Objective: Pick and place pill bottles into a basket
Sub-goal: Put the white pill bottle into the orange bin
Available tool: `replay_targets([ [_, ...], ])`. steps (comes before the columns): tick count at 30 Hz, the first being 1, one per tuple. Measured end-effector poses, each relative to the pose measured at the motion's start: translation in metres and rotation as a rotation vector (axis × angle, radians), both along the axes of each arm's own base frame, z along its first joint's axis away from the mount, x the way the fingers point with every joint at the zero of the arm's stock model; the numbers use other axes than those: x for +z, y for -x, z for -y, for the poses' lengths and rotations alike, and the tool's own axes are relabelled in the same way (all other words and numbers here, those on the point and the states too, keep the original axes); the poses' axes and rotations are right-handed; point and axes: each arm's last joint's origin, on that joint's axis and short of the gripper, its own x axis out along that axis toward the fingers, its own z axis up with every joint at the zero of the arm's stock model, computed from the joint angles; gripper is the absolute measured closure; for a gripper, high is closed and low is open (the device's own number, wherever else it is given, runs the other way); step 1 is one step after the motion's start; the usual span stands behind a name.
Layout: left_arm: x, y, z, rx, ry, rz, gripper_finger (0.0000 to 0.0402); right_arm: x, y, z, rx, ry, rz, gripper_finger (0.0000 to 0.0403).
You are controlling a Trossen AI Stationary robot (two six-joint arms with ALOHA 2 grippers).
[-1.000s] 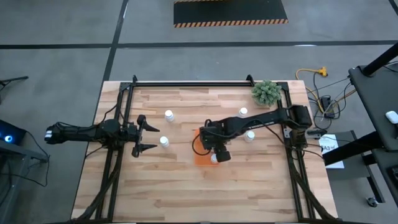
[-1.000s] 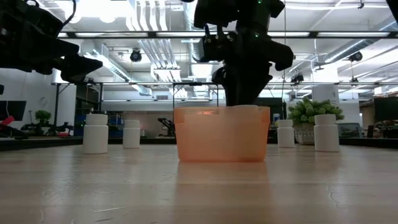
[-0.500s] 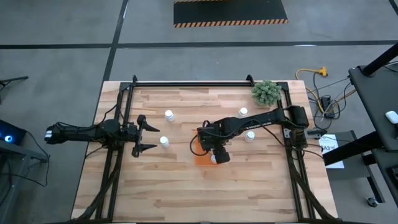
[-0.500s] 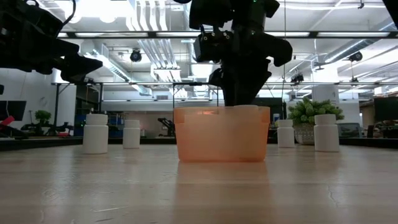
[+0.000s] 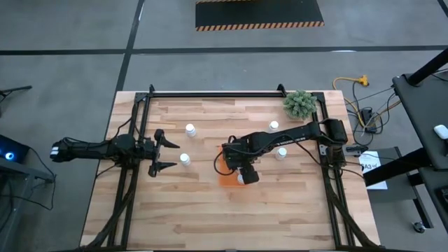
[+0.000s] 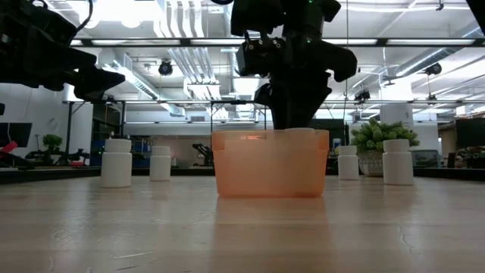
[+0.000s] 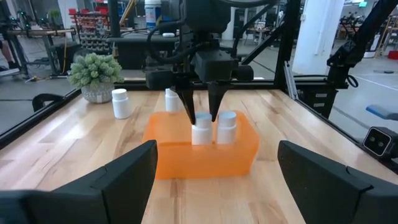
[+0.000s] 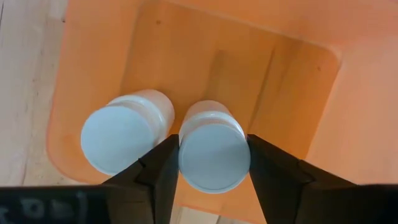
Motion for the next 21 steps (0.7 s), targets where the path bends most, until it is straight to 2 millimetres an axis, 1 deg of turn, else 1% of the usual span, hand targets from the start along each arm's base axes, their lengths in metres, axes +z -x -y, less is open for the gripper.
replay_targets([
  [4, 0.0001, 0.0001, 0.0000, 0.000, 0.000, 0.001, 0.0087, -0.0008, 0.0004, 0.0002, 0.000, 0.004, -0.003, 0.0208],
  [8, 0.0000, 0.0000, 0.0000, 0.000, 0.000, 0.000, 0.0087, -0.0008, 0.0003, 0.0004, 0.003, 0.004, -0.002, 0.0195],
  [21, 0.0001, 0.0001, 0.0000, 0.000, 0.000, 0.001, 0.0087, -0.0005, 0.0000, 0.0004, 0.021, 0.007, 0.003, 0.0192],
])
